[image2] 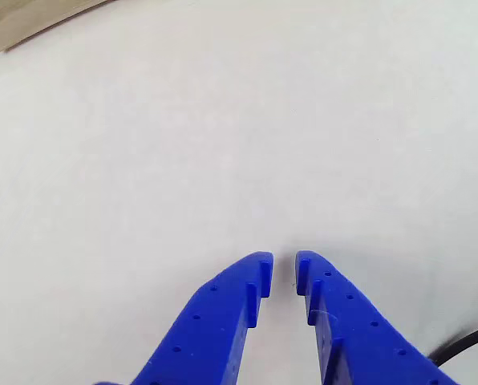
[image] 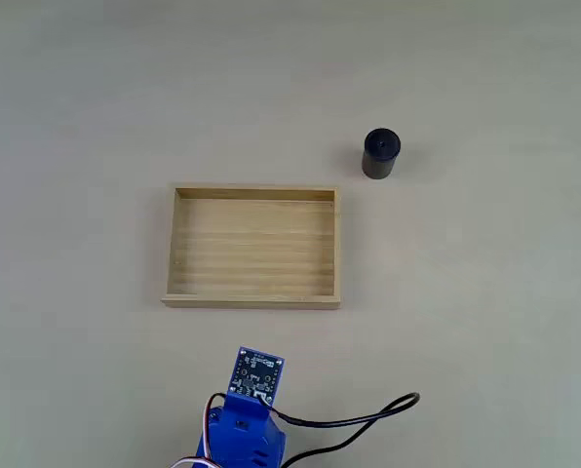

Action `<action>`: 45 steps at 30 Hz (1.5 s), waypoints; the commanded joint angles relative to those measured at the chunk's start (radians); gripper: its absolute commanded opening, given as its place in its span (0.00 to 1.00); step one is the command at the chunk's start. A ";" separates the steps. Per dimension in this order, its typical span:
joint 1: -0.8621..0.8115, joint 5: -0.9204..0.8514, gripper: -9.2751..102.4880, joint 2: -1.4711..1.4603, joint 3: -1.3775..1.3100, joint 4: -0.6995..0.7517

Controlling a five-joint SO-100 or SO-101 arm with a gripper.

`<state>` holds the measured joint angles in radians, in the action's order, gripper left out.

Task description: Place the black cylinder in the wooden box then return to rest.

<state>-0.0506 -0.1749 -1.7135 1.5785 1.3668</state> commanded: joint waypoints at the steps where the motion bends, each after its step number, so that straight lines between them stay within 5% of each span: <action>1: 0.018 -0.005 0.11 -0.011 0.031 -0.006; 15: -0.018 0.057 0.11 -0.008 0.017 -0.074; 39: -0.241 0.229 0.11 0.416 -0.302 -0.555; 45: -0.252 0.229 0.23 0.612 -0.486 -0.571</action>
<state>-0.2930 0.0491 -1.2026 1.2901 0.8406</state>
